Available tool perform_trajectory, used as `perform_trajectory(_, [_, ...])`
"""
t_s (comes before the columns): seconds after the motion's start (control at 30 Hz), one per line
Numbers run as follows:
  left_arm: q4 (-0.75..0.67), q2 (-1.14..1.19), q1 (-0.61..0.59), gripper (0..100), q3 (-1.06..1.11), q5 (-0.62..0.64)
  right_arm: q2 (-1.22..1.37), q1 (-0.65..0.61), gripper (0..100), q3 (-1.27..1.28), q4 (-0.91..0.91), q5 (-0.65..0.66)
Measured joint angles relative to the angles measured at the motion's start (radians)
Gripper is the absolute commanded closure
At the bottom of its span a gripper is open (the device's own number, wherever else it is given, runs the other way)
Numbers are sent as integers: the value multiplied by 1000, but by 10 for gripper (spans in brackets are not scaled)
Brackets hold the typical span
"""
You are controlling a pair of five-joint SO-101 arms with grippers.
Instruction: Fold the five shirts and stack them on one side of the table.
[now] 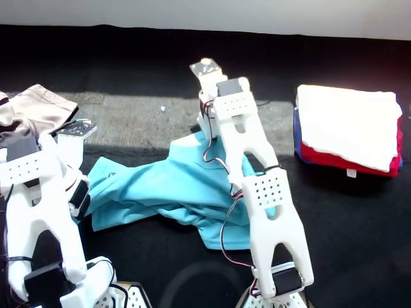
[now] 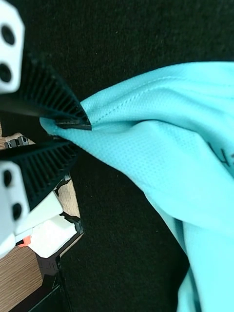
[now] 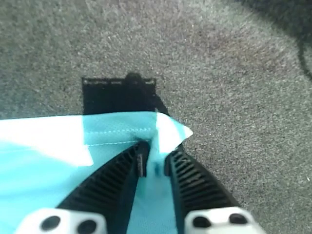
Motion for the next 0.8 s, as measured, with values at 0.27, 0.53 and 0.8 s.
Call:
perform_trajectory(0.27, [-8, 0, 41, 990, -49, 149, -77, 63, 992, -313, 178, 0])
perform_trajectory(0.53, [64, 0, 302, 990, -422, 404, -265, 203, 992, -460, 189, 0])
perform_trajectory(0.8, [138, 0, 436, 990, -756, 460, -638, 321, 992, -462, 190, 0])
